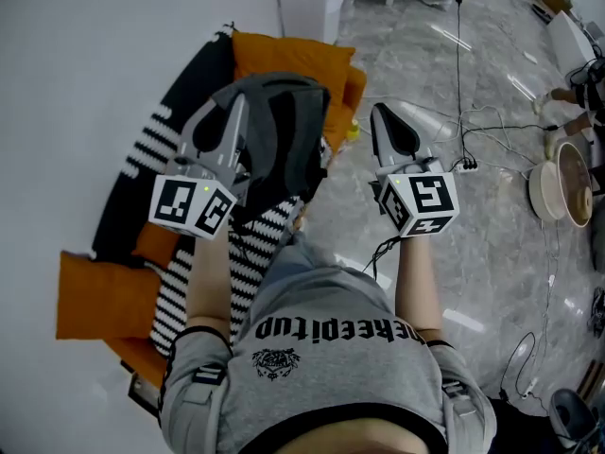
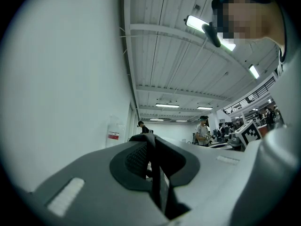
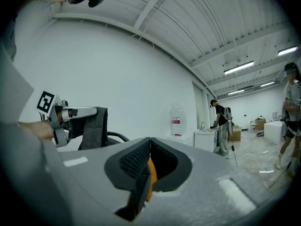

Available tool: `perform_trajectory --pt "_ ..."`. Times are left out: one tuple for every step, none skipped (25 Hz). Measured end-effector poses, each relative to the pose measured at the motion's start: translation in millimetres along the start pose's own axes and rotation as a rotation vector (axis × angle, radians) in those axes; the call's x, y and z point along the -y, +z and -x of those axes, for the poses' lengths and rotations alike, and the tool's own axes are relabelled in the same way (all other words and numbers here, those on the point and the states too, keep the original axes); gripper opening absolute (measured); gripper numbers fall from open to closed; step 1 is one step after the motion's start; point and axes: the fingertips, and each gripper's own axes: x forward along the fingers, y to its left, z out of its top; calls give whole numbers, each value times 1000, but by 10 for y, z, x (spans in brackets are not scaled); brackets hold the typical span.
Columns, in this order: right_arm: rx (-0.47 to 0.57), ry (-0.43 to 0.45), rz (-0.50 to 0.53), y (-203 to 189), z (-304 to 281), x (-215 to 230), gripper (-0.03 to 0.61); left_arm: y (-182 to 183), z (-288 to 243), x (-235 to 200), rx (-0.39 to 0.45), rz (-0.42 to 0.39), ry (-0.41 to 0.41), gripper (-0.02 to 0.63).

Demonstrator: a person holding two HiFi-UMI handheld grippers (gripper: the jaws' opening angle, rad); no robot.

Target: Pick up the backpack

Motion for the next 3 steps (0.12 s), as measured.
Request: perform_trajectory --pt "0 -1 -1 3 -18 6 5 6 -13 -12 0 -1 -2 48" --pt "1 -3 -2 4 -33 12 5 10 -24 -24 0 -3 -3 48" --pt "1 -4 -3 5 -49 19 5 13 -36 -35 0 -4 -4 48"
